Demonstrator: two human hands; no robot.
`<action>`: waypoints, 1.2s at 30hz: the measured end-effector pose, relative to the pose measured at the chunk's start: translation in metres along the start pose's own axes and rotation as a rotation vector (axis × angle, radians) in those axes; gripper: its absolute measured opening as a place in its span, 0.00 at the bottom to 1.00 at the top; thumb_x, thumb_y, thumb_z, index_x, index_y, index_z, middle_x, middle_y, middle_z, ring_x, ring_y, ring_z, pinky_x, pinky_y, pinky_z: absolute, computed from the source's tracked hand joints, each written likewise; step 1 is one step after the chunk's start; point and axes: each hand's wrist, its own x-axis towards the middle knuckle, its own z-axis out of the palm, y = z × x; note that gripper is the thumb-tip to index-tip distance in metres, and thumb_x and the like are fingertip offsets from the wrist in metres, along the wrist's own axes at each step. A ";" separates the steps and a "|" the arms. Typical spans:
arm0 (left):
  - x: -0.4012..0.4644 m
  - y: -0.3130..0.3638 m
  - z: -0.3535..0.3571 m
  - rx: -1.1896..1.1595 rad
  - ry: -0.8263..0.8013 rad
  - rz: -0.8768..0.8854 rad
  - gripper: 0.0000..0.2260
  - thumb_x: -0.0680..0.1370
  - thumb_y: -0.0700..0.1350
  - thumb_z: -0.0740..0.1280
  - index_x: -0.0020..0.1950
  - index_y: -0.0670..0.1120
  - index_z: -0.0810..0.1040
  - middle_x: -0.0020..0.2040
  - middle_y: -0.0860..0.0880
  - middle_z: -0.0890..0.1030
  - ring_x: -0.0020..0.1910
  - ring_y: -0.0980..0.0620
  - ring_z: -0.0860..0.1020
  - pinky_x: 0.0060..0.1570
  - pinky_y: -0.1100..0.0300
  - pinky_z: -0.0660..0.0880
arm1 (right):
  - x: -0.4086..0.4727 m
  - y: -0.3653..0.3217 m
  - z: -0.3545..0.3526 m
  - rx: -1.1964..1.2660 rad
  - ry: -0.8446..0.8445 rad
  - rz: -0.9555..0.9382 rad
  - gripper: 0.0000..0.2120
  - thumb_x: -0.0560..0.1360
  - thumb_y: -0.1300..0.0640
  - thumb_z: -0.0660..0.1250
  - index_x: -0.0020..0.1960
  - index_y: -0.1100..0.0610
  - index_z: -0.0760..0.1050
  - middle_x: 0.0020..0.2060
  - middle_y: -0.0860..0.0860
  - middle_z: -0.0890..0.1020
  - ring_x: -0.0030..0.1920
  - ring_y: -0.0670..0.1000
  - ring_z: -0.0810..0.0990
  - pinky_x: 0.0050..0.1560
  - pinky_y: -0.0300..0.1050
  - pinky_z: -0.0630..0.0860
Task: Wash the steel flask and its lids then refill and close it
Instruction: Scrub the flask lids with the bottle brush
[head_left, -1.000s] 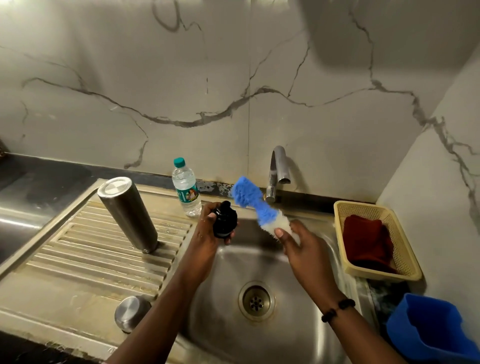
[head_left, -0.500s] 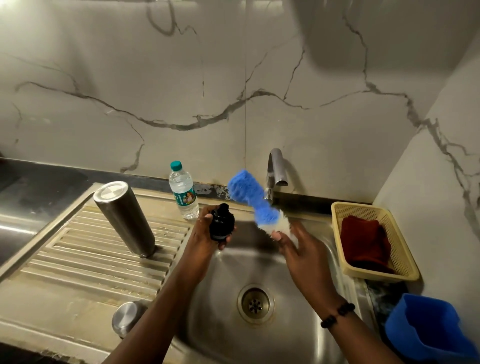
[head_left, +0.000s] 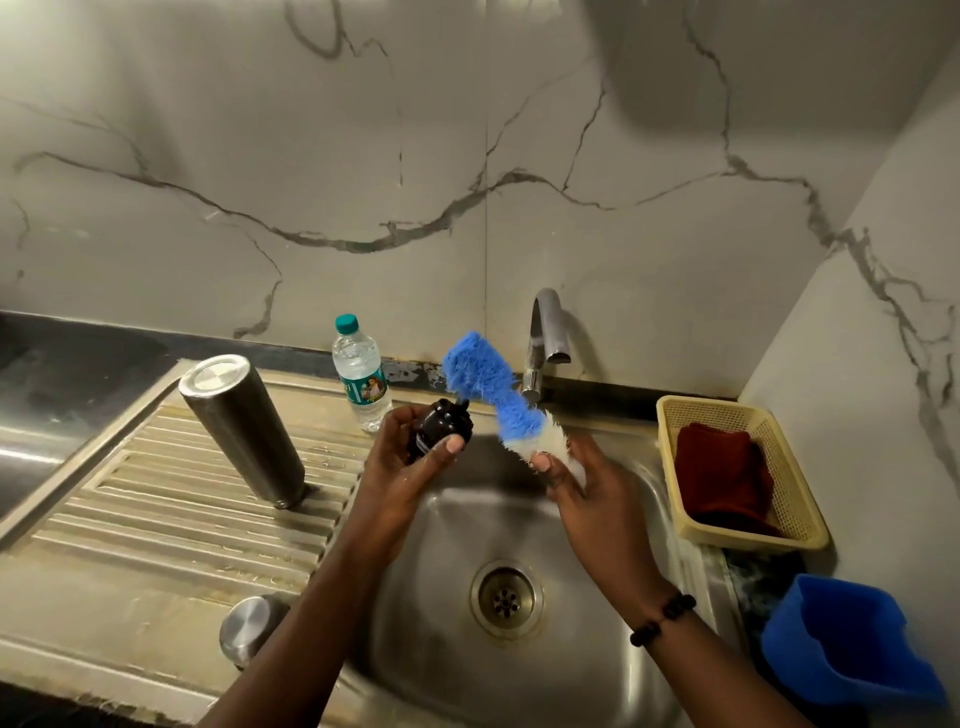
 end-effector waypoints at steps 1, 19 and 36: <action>-0.001 0.002 -0.001 -0.010 -0.018 0.009 0.19 0.72 0.42 0.77 0.60 0.47 0.76 0.56 0.48 0.84 0.57 0.49 0.82 0.57 0.54 0.80 | -0.001 0.000 0.000 -0.004 -0.018 0.019 0.16 0.73 0.39 0.62 0.59 0.41 0.74 0.47 0.37 0.82 0.48 0.39 0.81 0.45 0.32 0.76; -0.002 0.007 -0.003 0.307 0.135 0.188 0.24 0.68 0.36 0.80 0.56 0.51 0.74 0.49 0.64 0.82 0.49 0.63 0.81 0.47 0.71 0.76 | 0.009 0.009 -0.009 -0.277 0.011 -0.030 0.24 0.74 0.35 0.58 0.61 0.50 0.76 0.44 0.48 0.85 0.44 0.50 0.83 0.39 0.46 0.77; -0.002 0.010 -0.011 0.335 0.111 0.214 0.26 0.67 0.37 0.80 0.55 0.57 0.73 0.51 0.65 0.80 0.53 0.63 0.79 0.50 0.69 0.77 | 0.006 -0.001 -0.004 -0.090 -0.023 0.029 0.17 0.76 0.45 0.66 0.63 0.48 0.77 0.50 0.44 0.83 0.48 0.46 0.82 0.46 0.41 0.78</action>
